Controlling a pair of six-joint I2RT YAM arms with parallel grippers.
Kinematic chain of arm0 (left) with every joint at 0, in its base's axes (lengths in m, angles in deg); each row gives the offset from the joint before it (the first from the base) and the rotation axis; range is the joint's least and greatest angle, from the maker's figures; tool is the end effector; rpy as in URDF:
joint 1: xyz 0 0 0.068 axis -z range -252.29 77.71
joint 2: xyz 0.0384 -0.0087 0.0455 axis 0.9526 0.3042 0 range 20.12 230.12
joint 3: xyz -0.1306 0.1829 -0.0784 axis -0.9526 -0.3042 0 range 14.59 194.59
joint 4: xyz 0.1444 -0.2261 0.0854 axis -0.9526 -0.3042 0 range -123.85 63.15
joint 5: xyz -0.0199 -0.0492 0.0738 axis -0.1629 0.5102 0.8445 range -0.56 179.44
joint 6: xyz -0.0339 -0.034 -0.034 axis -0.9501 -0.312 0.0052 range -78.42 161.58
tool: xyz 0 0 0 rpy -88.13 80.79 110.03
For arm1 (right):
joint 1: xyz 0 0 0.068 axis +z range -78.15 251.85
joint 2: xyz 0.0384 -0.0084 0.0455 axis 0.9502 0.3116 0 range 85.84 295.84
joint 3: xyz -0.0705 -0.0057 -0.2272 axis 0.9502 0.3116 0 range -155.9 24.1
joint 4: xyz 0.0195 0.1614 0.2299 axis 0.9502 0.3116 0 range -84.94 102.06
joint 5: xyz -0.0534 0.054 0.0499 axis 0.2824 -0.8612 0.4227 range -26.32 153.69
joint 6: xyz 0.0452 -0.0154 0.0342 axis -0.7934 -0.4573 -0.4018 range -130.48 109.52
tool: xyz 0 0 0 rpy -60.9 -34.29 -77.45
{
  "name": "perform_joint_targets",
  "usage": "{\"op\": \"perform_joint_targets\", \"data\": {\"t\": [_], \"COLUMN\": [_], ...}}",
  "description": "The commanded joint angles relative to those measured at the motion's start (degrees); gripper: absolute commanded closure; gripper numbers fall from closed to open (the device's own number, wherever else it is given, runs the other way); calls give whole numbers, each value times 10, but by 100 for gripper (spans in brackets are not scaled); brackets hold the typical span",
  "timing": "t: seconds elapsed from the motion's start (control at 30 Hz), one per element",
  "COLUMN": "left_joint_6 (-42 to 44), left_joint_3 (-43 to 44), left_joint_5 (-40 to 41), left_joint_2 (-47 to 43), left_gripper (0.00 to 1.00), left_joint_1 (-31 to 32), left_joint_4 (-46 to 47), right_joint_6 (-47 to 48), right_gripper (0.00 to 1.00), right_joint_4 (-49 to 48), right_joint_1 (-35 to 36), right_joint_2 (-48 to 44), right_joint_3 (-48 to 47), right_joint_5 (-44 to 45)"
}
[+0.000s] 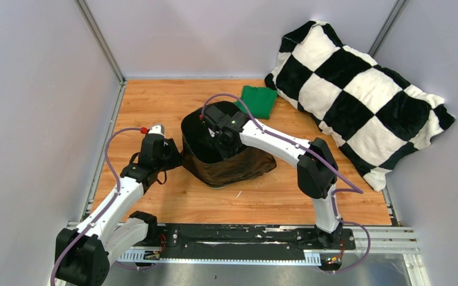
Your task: Put the trash bags into the trash bin
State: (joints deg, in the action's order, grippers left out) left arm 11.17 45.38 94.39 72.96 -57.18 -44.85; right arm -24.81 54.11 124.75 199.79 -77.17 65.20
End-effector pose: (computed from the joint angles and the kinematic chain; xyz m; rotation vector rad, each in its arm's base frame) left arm 0.2334 -0.0592 0.1757 -0.3502 2.2602 -0.3210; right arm 0.2667 0.3508 0.2192 -0.8819 2.5470 0.3461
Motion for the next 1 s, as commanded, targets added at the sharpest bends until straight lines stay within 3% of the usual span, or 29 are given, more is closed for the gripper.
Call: {"op": "perform_joint_targets", "data": {"t": [0.0, 0.43, 0.97], "left_joint_6": [7, 18, 19], "left_joint_3": [12, 19, 21], "left_joint_5": [-5, -1, 0], "left_joint_2": [3, 9, 12], "left_gripper": [51, 49, 49], "left_joint_1": [-3, -4, -5], "left_joint_4": [17, 12, 10], "right_joint_6": [-2, -4, -7], "right_gripper": [100, 100, 88], "right_joint_4": [6, 3, -10], "right_joint_1": [8, 8, 7], "right_joint_2": [12, 22, 27], "right_joint_3": [15, 23, 43], "right_joint_5": [2, 5, 7]}}
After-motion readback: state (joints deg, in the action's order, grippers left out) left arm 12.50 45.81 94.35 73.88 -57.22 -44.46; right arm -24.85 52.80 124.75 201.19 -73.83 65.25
